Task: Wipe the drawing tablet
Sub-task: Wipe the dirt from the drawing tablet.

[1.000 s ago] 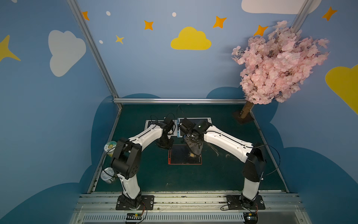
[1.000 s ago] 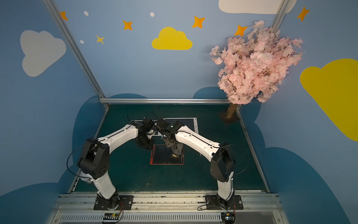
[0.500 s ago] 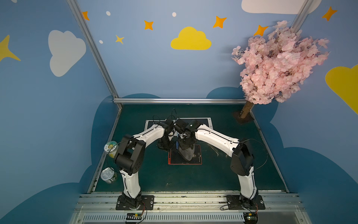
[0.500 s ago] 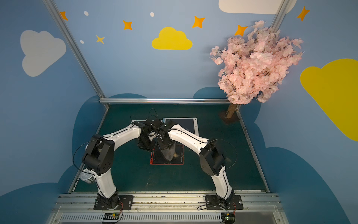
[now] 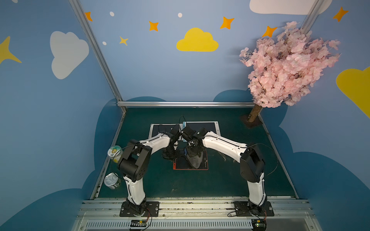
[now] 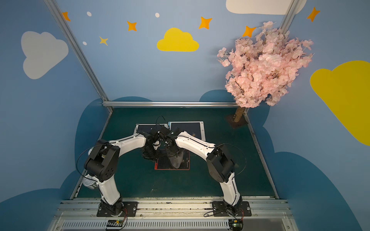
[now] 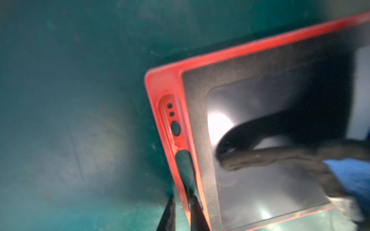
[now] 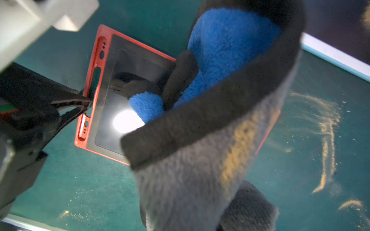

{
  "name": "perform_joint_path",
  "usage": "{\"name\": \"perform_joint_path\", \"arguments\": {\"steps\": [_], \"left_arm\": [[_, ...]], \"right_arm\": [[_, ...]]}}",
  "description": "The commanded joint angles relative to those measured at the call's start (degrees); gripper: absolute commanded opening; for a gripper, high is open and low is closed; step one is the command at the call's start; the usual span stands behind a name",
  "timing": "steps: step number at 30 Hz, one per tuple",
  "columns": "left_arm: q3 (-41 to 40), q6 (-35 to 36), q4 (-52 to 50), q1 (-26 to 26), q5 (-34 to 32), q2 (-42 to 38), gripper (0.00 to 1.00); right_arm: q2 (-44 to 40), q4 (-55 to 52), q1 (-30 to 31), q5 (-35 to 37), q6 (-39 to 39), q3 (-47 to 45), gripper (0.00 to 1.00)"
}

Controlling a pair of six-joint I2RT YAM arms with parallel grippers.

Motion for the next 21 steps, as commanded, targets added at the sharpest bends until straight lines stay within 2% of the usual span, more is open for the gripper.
{"name": "perform_joint_path", "arguments": {"steps": [1,8,15,21], "left_arm": [[-2.5,-3.1,3.6,-0.1,0.2,-1.6,0.16],[-5.9,-4.8,6.0,-0.7,0.1,-3.1,0.14],[-8.5,-6.1,8.6,-0.8,2.9,-4.4,0.13],[-10.1,-7.0,11.2,-0.9,5.3,-4.6,0.11]], "right_arm": [[-3.9,1.1,-0.2,2.4,0.6,-0.1,0.00],[-4.1,0.7,-0.3,3.1,0.9,-0.5,0.00],[0.8,-4.0,1.3,10.8,7.5,3.8,0.00],[4.0,-3.5,3.5,8.3,9.8,7.1,0.00]]}}
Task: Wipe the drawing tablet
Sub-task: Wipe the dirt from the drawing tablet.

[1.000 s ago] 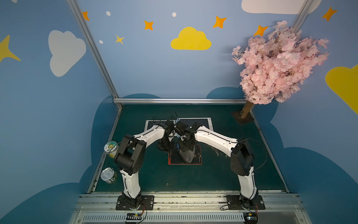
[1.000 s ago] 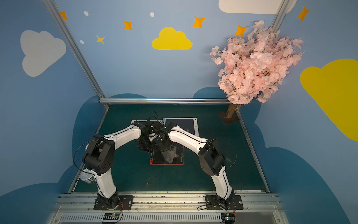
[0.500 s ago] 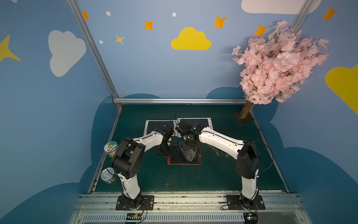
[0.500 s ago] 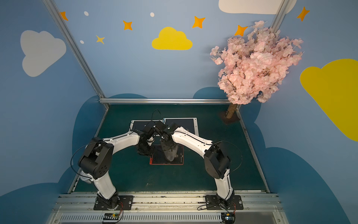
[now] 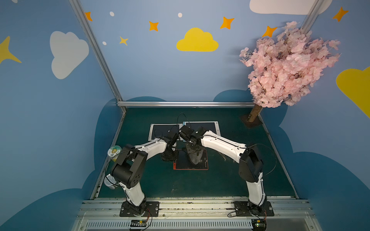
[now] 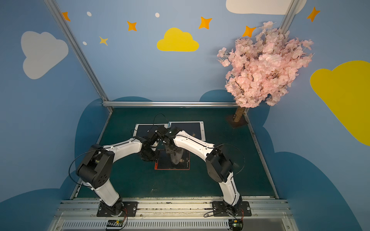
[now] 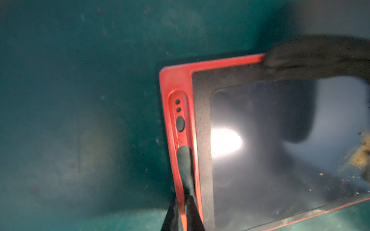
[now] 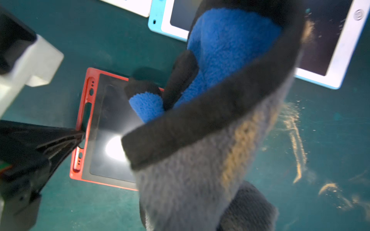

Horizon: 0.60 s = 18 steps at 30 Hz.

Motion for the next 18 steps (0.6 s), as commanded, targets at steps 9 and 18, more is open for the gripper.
{"name": "perform_joint_path", "arguments": {"steps": [9,18], "left_arm": [[-4.3,-0.8,3.5,-0.6,3.6,0.7,0.11],[-5.3,-1.1,4.2,-0.6,3.0,0.0,0.11]], "right_arm": [[5.6,2.9,2.7,-10.4,8.3,0.0,0.00],[4.9,7.5,2.6,-7.6,10.0,-9.3,0.00]]}}
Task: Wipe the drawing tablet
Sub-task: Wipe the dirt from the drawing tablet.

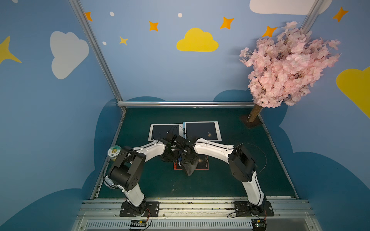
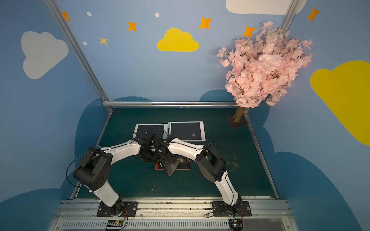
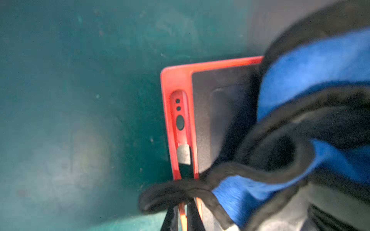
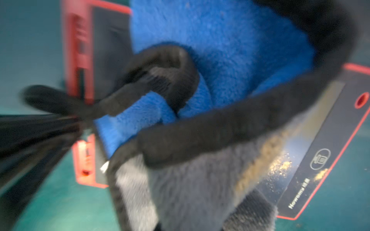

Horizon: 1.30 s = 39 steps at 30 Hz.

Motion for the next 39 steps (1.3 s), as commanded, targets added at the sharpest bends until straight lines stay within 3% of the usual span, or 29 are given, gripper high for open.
{"name": "perform_joint_path", "arguments": {"steps": [1,24,39], "left_arm": [[-2.2,-0.7,0.3,-0.7,2.0,2.0,0.11],[-2.2,0.2,-2.2,-0.7,-1.2,1.3,0.11],[-2.2,0.4,-2.7,-0.7,-1.6,0.6,0.11]], "right_arm": [[0.1,0.9,-0.2,2.1,1.3,-2.6,0.00],[-11.3,1.3,-13.4,6.7,1.2,-22.8,0.00],[-18.9,-3.7,-24.0,11.4,-2.5,-24.5,0.00]]}}
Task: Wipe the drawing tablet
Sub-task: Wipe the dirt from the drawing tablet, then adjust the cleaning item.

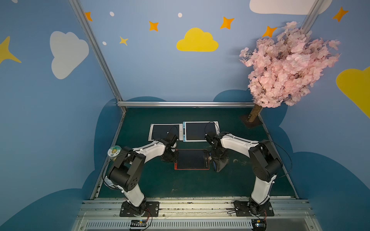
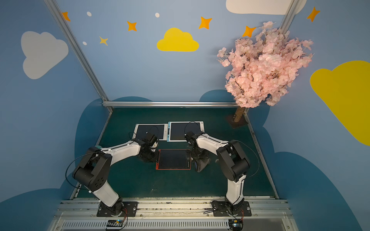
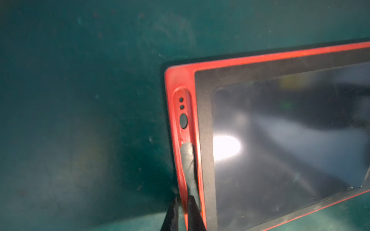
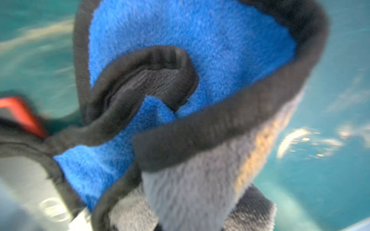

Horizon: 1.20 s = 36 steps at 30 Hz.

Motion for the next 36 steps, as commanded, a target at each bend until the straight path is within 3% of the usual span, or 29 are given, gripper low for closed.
{"name": "perform_joint_path", "arguments": {"steps": [1,13,15,19,21,27,33,36], "left_arm": [[-1.6,0.3,-3.2,-0.4,-0.7,1.1,0.11],[1.3,0.5,-5.6,-0.8,0.3,-3.8,0.14],[3.0,0.9,-7.0,-1.0,0.4,-6.1,0.19],[7.4,0.8,-8.8,-1.6,1.6,-10.8,0.39],[9.0,-0.5,-7.0,-2.2,4.9,-12.1,0.41],[12.8,-14.0,10.7,-7.0,23.8,-7.1,0.39],[26.5,-30.9,27.4,-13.2,35.1,10.2,0.40],[34.2,-40.3,35.9,-15.9,39.9,18.7,0.40]], "right_arm": [[-4.3,-4.4,-1.7,3.3,-1.0,0.4,0.00],[-9.2,-12.7,-2.0,14.3,-2.4,7.7,0.00],[-10.2,-12.8,-2.0,14.2,-2.8,7.7,0.00],[-13.0,-12.1,-2.0,12.7,-4.8,7.1,0.00],[-15.0,-11.1,-2.0,11.0,-6.5,6.4,0.00],[-22.9,-8.9,-3.6,4.1,-10.3,2.9,0.00],[-33.3,-6.5,-9.8,-6.2,-13.4,-2.4,0.00],[-38.3,-5.7,-10.1,-3.6,-12.1,-5.2,0.00]]}}
